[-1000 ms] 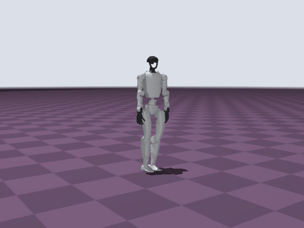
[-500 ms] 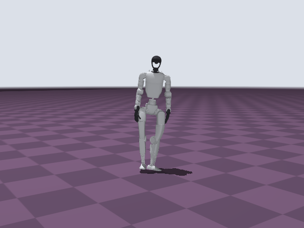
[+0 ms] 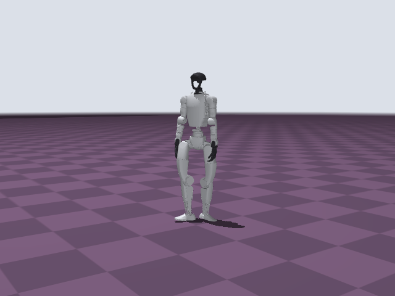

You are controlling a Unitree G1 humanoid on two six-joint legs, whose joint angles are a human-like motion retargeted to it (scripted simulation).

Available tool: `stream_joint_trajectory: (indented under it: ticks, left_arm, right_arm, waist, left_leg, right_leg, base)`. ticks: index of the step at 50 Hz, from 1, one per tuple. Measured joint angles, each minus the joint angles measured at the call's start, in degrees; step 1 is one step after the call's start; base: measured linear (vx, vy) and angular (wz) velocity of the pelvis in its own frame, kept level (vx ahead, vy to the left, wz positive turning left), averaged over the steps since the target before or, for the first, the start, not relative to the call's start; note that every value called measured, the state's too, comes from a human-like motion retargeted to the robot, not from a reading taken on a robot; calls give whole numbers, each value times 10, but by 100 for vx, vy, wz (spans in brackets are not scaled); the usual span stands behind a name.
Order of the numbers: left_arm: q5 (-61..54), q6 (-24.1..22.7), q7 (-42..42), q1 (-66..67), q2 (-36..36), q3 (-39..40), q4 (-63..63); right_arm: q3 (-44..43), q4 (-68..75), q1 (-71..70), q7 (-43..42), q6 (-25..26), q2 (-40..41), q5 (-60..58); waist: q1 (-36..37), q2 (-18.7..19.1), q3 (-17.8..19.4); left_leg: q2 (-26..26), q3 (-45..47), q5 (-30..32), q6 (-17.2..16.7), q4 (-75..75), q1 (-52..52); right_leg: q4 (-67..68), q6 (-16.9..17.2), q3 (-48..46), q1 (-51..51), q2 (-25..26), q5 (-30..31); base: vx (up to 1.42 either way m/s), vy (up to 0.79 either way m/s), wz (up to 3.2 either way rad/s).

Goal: In place motions

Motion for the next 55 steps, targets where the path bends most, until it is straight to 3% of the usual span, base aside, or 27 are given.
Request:
stream_joint_trajectory:
  ticks: [7,10,12,14,18,22,27,33,35,37,38,40,46,55]
  left_arm:
    - [11,-21,26,1,-12,-42,0]
    - [7,-30,51,-1,-16,-52,-3]
    - [1,-36,60,-4,-18,-54,-11]
    - [-7,-40,61,-6,-19,-56,-23]
    - [-23,-43,57,-11,-23,-57,-44]
    - [-29,-46,56,-14,-25,-58,-52]
    - [-20,-45,57,-10,-23,-55,-40]
    - [-8,-41,66,-4,-22,-49,-6]
    - [-7,-39,69,2,-22,-46,1]
    - [-6,-38,69,7,-22,-39,4]
    - [-5,-38,69,12,-23,-36,4]
    - [-4,-37,64,22,-24,-22,7]
    - [5,-33,61,8,-15,-30,0]
    - [-4,-28,37,-5,-13,-34,-23]
  right_arm:
    - [-11,-1,10,-2,-1,9,17]
    - [-11,-2,13,1,0,7,14]
    - [-11,-1,12,0,-1,6,13]
    - [-14,1,10,-2,-1,2,11]
    - [-19,7,3,-2,1,-12,8]
    - [-19,11,-8,-4,4,-27,6]
    - [-27,4,-17,5,8,-38,0]
    - [-45,-2,-9,16,5,-34,24]
    - [-47,0,-3,17,4,-31,33]
    - [-47,8,-1,19,5,-29,36]
    - [-45,13,2,20,6,-28,34]
    - [-39,20,9,20,14,-24,24]
    - [-40,24,29,18,6,-13,47]
    - [-17,19,33,32,33,-10,-23]
  waist:
    - [-9,14,-14]
    - [-8,-1,-16]
    - [-1,-25,-10]
    - [9,-41,-3]
    - [45,-50,15]
    - [50,-56,31]
    - [47,-43,34]
    - [54,-21,45]
    - [61,-10,51]
    - [68,2,53]
    - [64,5,47]
    - [30,18,27]
    - [30,5,24]
    - [25,9,9]
  left_leg:
    - [12,38,9,-1,25,34]
    - [8,23,18,45,59,52]
    - [6,-31,5,95,116,49]
    - [14,-114,-14,116,196,22]
    - [-9,-306,-37,103,332,-72]
    - [-39,-363,-42,115,377,-108]
    - [-72,-421,-50,107,387,-162]
    - [-115,-491,-52,70,246,-167]
    - [-116,-505,-31,61,161,-146]
    - [-109,-501,53,77,91,-128]
    - [-124,-539,42,83,81,-125]
    - [-79,-481,51,56,75,-128]
    - [-95,-460,54,67,33,-90]
    - [-86,-441,40,72,41,-85]
  right_leg:
    - [16,9,71,-9,10,-22]
    - [13,12,101,5,-1,-24]
    - [17,17,126,16,-23,-24]
    - [22,20,150,24,-37,-23]
    - [22,18,198,33,-38,-11]
    - [21,19,219,39,-49,2]
    - [17,20,245,33,-41,18]
    - [13,18,284,40,-5,33]
    - [12,15,298,49,17,35]
    - [12,11,318,57,42,35]
    - [12,11,324,57,46,35]
    - [14,12,318,48,54,33]
    - [12,6,326,62,57,35]
    - [19,16,336,57,58,41]
  base:
    - [-30,18,-78]
    - [-22,15,-90]
    - [-23,13,-100]
    - [-19,13,-112]
    - [-22,11,-139]
    - [-20,9,-92]
    - [-13,3,-87]
    - [-3,-3,-92]
    - [9,-8,-107]
    - [19,-9,-96]
    - [24,-10,-41]
    - [21,-13,11]
    - [10,-10,-20]
    - [10,-5,-19]
